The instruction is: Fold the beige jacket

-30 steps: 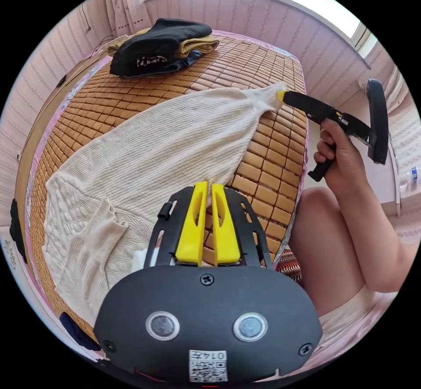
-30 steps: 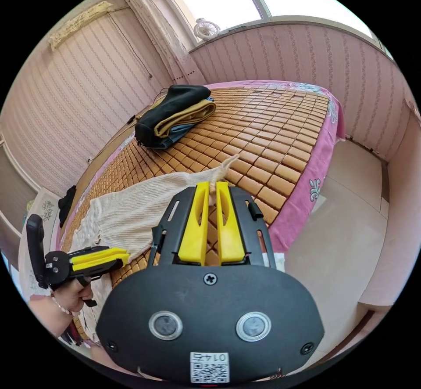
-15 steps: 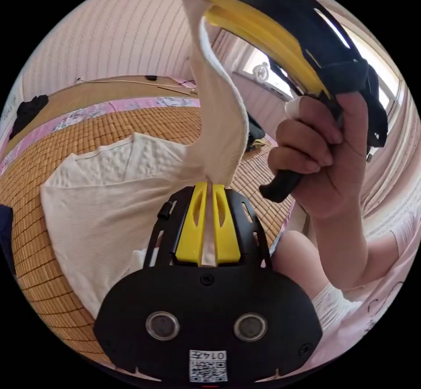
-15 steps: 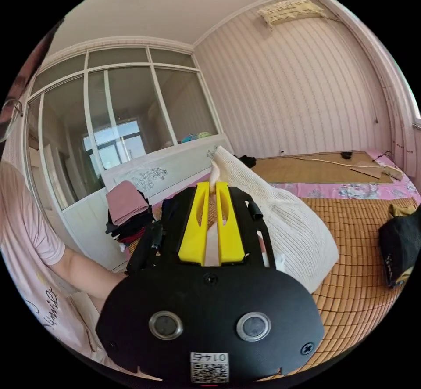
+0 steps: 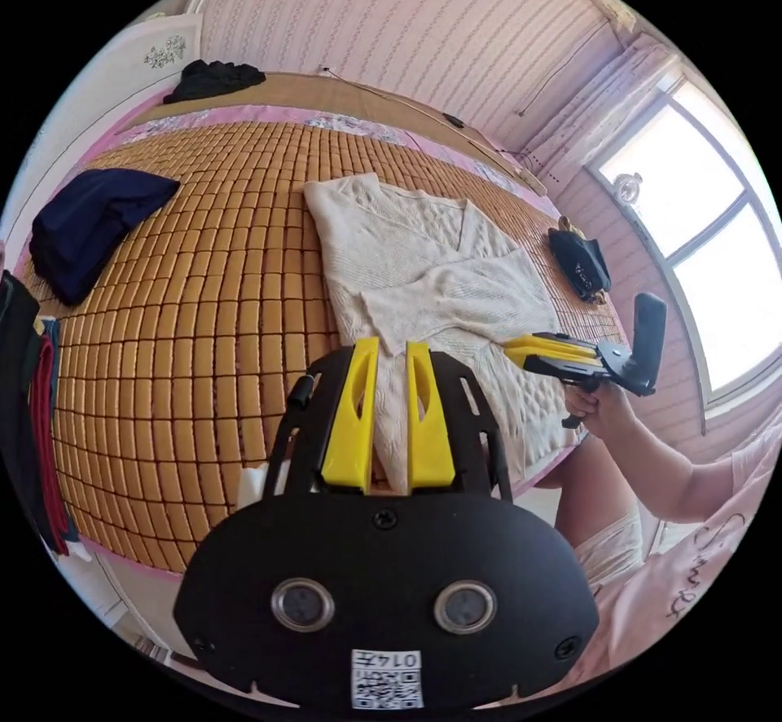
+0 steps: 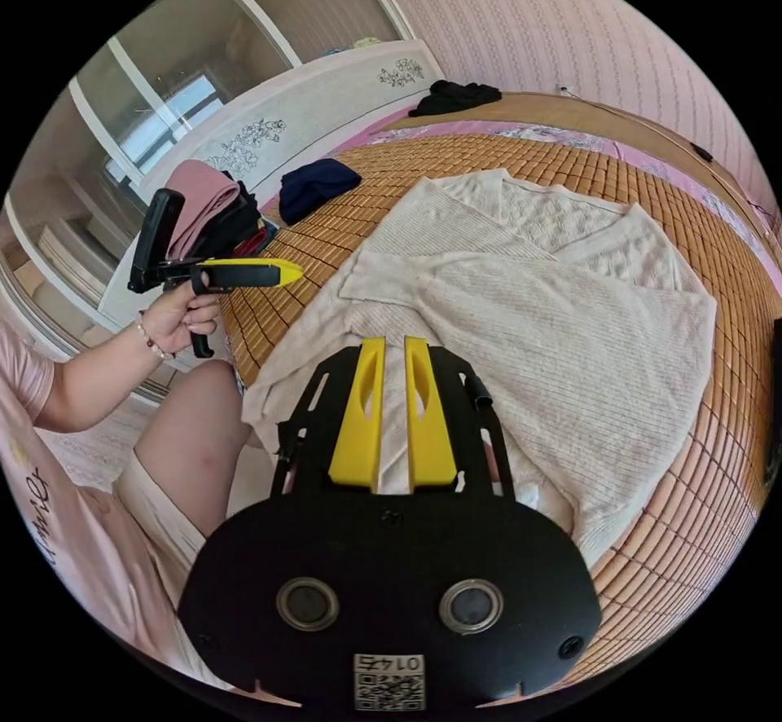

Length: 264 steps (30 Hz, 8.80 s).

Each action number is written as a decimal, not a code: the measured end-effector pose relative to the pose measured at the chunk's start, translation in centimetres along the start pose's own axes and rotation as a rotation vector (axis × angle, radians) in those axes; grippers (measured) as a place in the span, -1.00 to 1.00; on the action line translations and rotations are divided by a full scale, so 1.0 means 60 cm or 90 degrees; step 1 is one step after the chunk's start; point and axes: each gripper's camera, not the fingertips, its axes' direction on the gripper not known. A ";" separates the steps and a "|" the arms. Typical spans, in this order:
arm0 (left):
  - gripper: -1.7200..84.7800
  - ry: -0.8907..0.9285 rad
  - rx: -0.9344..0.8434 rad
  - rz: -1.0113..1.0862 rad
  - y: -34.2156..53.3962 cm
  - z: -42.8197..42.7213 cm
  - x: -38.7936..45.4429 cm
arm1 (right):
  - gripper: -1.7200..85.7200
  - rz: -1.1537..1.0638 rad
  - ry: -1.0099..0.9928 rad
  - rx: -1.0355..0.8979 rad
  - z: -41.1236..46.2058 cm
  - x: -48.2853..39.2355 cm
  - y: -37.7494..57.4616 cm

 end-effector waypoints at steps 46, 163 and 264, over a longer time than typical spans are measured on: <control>-0.83 -0.050 -0.086 -0.150 -0.335 -0.023 -0.293 | -0.82 0.400 0.242 -0.007 -0.074 0.475 -0.190; -0.78 0.023 -0.077 0.567 0.541 0.179 0.561 | -0.97 0.476 -0.205 0.065 -0.214 0.368 0.290; -0.75 -0.105 0.463 -0.328 0.091 -0.717 -0.406 | -0.76 -0.161 -0.569 -0.078 0.403 -0.191 -1.009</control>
